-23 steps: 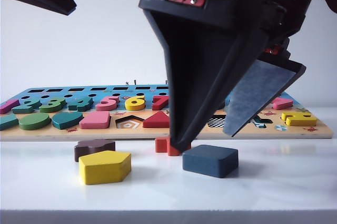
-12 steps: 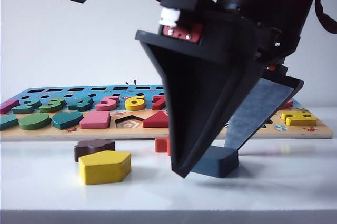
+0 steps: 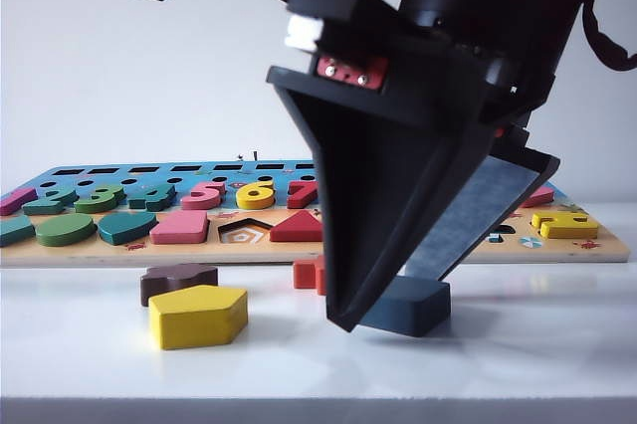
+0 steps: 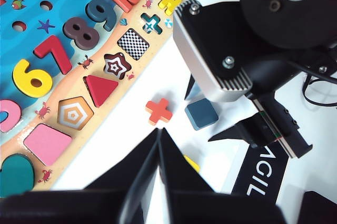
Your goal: Insert the cube into the slot.
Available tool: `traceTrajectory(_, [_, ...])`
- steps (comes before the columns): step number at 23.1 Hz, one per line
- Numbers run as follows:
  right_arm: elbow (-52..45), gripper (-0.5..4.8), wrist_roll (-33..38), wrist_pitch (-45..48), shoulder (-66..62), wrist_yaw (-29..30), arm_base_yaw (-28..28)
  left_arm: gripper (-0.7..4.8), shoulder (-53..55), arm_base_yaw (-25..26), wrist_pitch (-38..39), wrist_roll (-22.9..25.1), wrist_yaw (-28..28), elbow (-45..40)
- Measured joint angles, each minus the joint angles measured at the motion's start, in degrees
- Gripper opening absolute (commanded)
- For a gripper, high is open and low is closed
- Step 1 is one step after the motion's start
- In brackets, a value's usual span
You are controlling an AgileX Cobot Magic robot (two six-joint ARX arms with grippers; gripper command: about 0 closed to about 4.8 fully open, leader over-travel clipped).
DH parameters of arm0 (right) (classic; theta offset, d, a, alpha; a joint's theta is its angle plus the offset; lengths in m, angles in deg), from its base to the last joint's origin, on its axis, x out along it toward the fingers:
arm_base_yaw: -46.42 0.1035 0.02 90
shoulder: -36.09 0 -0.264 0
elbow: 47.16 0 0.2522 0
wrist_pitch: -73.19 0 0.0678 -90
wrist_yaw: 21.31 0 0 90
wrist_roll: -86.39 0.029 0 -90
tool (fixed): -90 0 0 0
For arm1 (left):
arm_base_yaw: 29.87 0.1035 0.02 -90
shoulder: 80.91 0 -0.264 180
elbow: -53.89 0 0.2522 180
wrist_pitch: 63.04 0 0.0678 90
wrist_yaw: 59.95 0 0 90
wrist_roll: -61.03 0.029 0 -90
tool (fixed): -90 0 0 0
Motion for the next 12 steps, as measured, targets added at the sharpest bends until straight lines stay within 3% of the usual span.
traceTrajectory(4, [0.00,2.21,0.00,-0.02,-0.02,0.68,0.00,0.17,0.00,0.00,0.00,0.00,0.00,0.00])
traceTrajectory(12, [0.04,1.47,-0.02,-0.07,-0.02,0.79,0.00,0.17,0.00,0.00,0.00,0.00,0.00,0.00])
